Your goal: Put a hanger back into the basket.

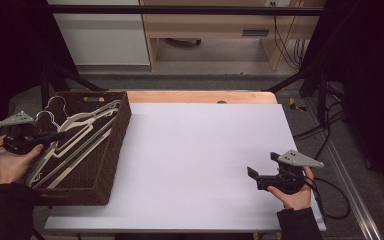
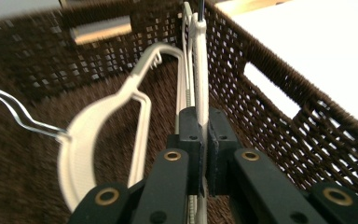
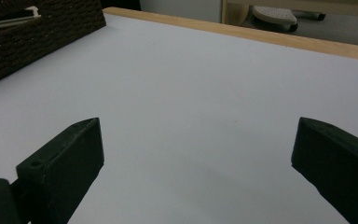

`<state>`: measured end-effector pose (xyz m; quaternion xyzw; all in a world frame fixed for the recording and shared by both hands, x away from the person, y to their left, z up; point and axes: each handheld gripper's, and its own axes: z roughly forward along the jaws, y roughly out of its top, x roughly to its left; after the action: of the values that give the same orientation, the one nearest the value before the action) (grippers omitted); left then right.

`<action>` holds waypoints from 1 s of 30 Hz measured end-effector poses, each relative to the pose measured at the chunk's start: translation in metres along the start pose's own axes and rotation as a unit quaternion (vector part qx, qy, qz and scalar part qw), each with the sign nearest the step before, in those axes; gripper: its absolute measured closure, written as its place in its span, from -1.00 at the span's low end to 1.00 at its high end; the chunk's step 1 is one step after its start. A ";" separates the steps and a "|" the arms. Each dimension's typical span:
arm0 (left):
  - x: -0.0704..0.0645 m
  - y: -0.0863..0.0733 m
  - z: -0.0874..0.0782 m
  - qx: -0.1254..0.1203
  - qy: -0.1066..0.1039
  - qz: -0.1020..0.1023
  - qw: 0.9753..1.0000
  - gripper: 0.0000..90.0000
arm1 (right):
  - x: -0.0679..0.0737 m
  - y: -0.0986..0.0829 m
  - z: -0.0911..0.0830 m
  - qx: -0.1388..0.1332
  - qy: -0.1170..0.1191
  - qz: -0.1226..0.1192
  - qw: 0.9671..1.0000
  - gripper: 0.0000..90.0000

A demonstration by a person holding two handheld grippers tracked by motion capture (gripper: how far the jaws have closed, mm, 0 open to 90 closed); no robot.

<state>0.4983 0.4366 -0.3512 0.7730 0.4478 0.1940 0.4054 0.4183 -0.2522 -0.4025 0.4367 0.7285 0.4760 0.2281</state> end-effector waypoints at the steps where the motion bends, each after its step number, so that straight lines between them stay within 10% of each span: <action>1: -0.001 -0.001 0.003 0.005 0.000 -0.003 1.000 0.92 | 0.000 0.000 0.000 0.000 0.000 0.000 1.000 -0.94; 17: 0.007 -0.021 0.018 0.041 0.037 -0.065 0.996 0.86 | -0.001 -0.001 0.001 0.001 -0.002 -0.004 1.000 -0.94; 30: 0.015 -0.025 0.020 0.080 0.118 -0.116 0.983 0.22 | 0.000 -0.001 0.002 0.000 -0.001 -0.003 1.000 -0.94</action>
<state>0.5063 0.4466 -0.3841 0.7173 0.5936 0.1990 0.3059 0.4192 -0.2518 -0.4042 0.4345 0.7296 0.4752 0.2302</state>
